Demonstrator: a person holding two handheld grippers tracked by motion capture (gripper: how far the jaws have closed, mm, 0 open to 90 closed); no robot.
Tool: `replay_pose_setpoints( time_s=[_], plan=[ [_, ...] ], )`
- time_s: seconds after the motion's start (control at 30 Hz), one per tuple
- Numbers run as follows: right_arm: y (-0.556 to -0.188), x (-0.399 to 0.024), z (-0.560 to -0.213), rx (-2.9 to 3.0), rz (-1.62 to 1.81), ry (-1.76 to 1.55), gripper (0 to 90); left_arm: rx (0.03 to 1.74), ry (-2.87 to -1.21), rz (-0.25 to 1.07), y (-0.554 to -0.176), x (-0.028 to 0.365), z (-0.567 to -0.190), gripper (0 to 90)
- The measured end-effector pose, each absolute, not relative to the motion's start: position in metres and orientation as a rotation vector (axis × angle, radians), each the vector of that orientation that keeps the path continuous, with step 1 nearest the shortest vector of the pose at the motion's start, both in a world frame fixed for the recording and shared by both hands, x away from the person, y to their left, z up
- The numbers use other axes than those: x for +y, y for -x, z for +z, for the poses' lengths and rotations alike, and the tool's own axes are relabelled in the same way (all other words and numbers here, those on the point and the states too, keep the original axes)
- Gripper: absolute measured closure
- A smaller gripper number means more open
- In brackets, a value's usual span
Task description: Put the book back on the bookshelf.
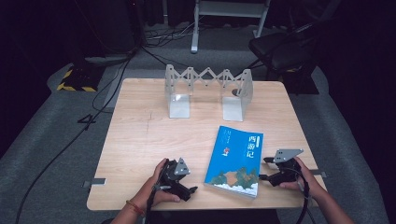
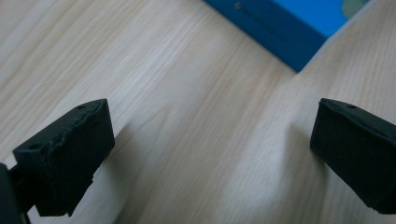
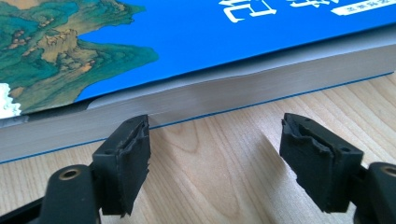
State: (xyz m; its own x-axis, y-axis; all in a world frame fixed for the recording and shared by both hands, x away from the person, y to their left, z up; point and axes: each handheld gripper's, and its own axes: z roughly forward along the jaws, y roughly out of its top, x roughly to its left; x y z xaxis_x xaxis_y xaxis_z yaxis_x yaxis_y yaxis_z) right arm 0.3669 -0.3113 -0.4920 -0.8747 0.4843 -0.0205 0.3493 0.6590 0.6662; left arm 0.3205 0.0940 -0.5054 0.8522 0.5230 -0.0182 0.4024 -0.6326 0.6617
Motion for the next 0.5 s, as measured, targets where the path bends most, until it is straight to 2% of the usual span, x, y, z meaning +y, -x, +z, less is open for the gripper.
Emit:
replay_pose_setpoints(
  time_s=[0.5],
  plan=[
    [-0.364, -0.311, -0.486, 2.652, 1.036, -0.695, 25.3, 0.688, -2.333, 0.232, -0.329, 0.07, -0.505, 0.5]
  ],
)
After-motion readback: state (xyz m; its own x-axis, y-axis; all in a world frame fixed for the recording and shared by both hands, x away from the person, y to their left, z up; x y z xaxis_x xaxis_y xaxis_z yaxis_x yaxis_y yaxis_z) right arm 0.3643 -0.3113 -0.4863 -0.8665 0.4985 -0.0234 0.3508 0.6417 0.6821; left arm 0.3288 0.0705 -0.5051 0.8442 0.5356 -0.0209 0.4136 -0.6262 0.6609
